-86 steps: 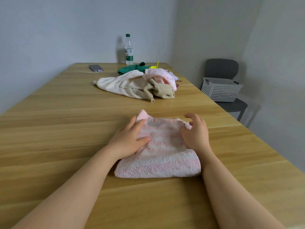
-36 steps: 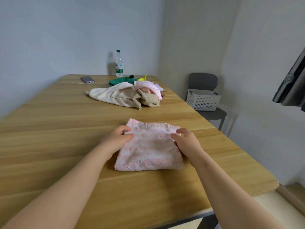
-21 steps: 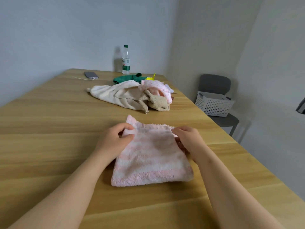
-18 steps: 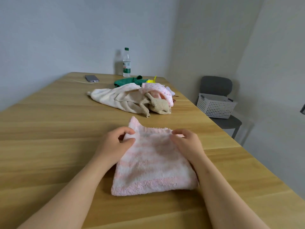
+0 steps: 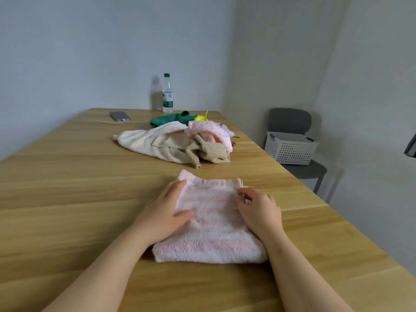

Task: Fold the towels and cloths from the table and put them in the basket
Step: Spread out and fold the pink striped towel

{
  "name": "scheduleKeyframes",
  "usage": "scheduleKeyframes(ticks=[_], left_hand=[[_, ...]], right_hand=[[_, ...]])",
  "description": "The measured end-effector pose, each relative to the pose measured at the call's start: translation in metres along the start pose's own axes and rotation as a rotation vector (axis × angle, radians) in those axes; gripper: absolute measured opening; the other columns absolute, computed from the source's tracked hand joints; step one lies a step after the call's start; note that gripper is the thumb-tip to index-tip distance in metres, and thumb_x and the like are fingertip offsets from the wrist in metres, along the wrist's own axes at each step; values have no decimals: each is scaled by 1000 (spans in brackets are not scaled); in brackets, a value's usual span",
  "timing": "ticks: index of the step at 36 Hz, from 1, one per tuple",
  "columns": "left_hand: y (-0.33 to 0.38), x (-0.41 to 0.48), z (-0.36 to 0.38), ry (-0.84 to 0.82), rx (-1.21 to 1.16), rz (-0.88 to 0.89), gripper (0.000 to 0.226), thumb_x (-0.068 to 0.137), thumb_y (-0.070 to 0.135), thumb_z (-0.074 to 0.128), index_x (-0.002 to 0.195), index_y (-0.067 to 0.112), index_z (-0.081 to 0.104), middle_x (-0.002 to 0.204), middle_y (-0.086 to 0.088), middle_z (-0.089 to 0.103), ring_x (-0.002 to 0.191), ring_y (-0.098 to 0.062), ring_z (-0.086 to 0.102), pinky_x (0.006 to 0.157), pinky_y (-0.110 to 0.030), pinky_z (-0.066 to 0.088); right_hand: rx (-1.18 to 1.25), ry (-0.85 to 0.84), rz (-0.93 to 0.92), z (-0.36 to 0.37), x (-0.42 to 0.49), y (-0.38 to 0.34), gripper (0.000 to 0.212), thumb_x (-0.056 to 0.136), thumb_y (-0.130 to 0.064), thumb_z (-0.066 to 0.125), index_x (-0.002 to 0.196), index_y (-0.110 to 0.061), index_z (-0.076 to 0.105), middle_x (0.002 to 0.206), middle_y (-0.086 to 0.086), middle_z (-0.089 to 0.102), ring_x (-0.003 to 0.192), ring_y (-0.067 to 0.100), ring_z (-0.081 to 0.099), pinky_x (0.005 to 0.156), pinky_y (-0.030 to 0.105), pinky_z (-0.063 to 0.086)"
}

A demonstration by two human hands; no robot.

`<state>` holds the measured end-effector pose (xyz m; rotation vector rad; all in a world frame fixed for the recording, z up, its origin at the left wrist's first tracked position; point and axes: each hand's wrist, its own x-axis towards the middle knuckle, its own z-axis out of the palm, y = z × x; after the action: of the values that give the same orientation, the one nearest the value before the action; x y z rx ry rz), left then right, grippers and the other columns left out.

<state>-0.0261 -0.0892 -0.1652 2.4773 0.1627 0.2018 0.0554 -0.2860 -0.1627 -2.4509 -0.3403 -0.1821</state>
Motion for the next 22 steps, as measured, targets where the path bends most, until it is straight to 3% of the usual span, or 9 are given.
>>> scheduleKeyframes(ticks=[4, 6, 9, 11, 13, 15, 17, 20, 22], left_hand=[[3, -1, 1, 61, 85, -14, 61, 89, 47, 52, 142, 42, 23, 154, 21, 1, 135, -16, 31, 104, -35, 35], [4, -3, 0, 169, 126, 4, 54, 88, 44, 56, 137, 38, 36, 150, 14, 15, 125, -14, 39, 97, -31, 38], [10, -9, -4, 366, 30, 158, 20, 86, 30, 63, 106, 33, 60, 117, 17, 43, 106, -8, 47, 88, -27, 40], [16, -16, -7, 314, -96, 223, 17, 86, 23, 63, 84, 40, 59, 100, 22, 51, 93, 1, 51, 83, -24, 40], [19, -32, -6, 189, -73, 256, 8, 84, 38, 57, 83, 45, 59, 97, 23, 59, 92, 3, 55, 82, -23, 42], [16, -47, -5, 109, 135, 343, 40, 80, 56, 35, 99, 40, 65, 105, 24, 62, 99, -3, 57, 88, -23, 40], [13, -60, 0, 8, 367, 386, 71, 77, 68, 11, 124, 38, 55, 129, 26, 49, 121, -3, 48, 101, -24, 28], [10, -75, 1, -163, 529, 234, 120, 42, 87, -30, 145, 44, 14, 141, 33, -6, 139, 5, -4, 116, -31, 4], [10, -84, -1, -218, 533, 201, 123, 35, 90, -29, 145, 45, 2, 137, 32, -17, 133, 8, -18, 117, -31, -1]], right_hand=[[-99, 41, -22, -9, -9, -5, 33, 94, -30, 46, 125, -33, 55, 129, -11, 55, 125, 22, 37, 97, 34, 28], [-80, 106, -95, -16, -16, -8, 34, 93, -30, 49, 126, -31, 55, 137, -15, 48, 128, 18, 34, 98, 32, 26], [13, 153, -303, -26, -38, -16, 44, 85, -49, 42, 117, -30, 63, 128, -18, 55, 126, 9, 39, 89, 26, 23], [-1, 50, -421, -24, -56, -18, 62, 75, -59, 25, 115, -32, 65, 126, -21, 56, 127, 4, 38, 89, 23, 20], [-94, -26, -480, -18, -72, -17, 60, 76, -57, 24, 113, -33, 66, 127, -21, 57, 126, 6, 42, 90, 25, 23], [-159, -9, -520, -20, -84, -18, 45, 79, -49, 34, 101, -33, 70, 114, -18, 65, 112, 9, 59, 84, 29, 38], [-202, -57, -527, -21, -91, -19, 52, 79, -51, 28, 106, -33, 68, 118, -18, 64, 114, 8, 58, 88, 32, 43], [-279, -256, -511, -18, -101, -8, 80, 73, -67, 9, 141, -35, 37, 150, -19, 31, 142, 4, 19, 112, 27, 13], [-314, -290, -501, -21, -105, -4, 66, 86, -64, 25, 146, -36, 24, 154, -21, 18, 144, 3, 6, 114, 24, 5]])
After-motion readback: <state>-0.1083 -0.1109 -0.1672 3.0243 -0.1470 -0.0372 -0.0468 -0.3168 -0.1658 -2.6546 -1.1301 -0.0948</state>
